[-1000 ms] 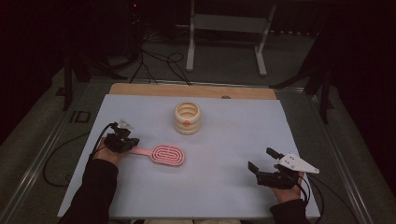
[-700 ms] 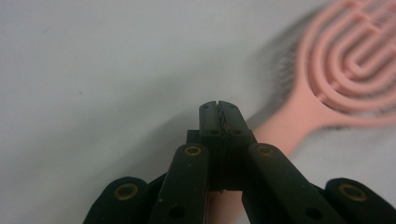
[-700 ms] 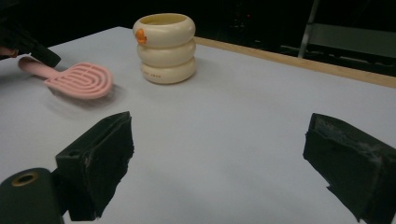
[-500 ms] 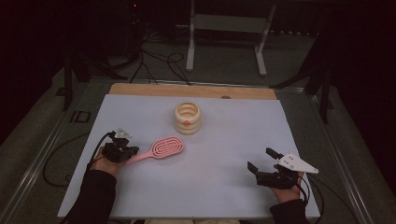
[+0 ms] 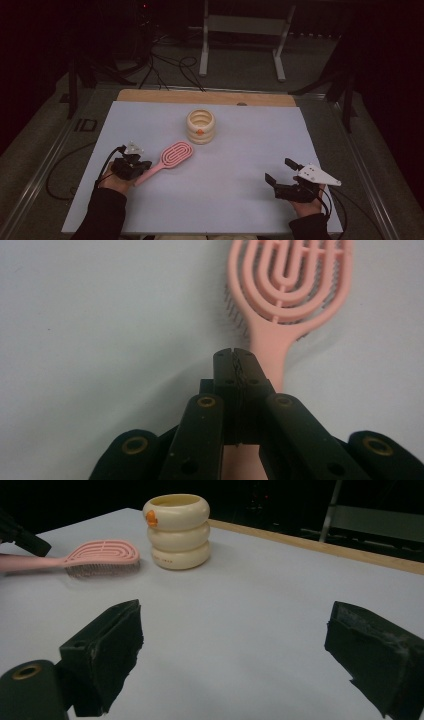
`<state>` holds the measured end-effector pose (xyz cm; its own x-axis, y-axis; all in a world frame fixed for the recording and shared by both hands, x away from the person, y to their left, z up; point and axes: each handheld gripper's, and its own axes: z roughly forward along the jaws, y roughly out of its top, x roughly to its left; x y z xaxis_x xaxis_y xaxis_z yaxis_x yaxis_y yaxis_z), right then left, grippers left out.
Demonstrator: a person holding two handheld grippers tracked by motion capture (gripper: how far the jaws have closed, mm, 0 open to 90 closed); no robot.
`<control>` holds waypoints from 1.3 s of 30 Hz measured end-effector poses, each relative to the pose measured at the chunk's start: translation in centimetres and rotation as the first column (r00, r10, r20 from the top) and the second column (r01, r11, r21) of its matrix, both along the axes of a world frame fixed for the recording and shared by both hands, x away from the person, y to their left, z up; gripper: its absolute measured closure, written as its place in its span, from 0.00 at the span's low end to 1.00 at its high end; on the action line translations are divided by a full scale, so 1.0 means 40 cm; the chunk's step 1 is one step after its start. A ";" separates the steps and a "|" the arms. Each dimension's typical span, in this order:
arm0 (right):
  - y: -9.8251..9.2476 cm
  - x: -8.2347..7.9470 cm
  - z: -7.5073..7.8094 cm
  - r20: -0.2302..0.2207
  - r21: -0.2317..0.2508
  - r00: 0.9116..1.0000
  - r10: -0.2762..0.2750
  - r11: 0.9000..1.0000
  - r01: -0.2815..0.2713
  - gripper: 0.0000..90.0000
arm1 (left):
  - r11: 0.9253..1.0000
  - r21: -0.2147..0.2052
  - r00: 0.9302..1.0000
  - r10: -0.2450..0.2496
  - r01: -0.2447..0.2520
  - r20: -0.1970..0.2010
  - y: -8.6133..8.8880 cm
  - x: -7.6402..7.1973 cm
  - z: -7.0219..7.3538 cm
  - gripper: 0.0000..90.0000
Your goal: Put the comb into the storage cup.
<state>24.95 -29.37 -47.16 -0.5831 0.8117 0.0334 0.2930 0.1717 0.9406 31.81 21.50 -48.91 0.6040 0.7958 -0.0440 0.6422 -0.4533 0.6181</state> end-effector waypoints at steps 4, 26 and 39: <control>-0.001 0.000 0.000 0.000 0.000 1.000 -0.001 1.000 0.001 0.09 | 1.000 0.000 1.000 -0.001 0.001 0.003 -0.002 -0.001 0.001 1.00; 0.007 -0.003 0.006 0.015 0.004 1.000 0.013 1.000 -0.013 0.09 | 0.966 -0.256 0.901 0.152 -0.047 0.406 0.083 -0.120 0.102 0.42; 0.020 -0.005 0.006 0.015 0.004 0.999 0.032 0.999 -0.032 0.09 | 0.960 -0.244 0.883 0.229 -0.135 0.409 0.114 -0.148 0.088 0.00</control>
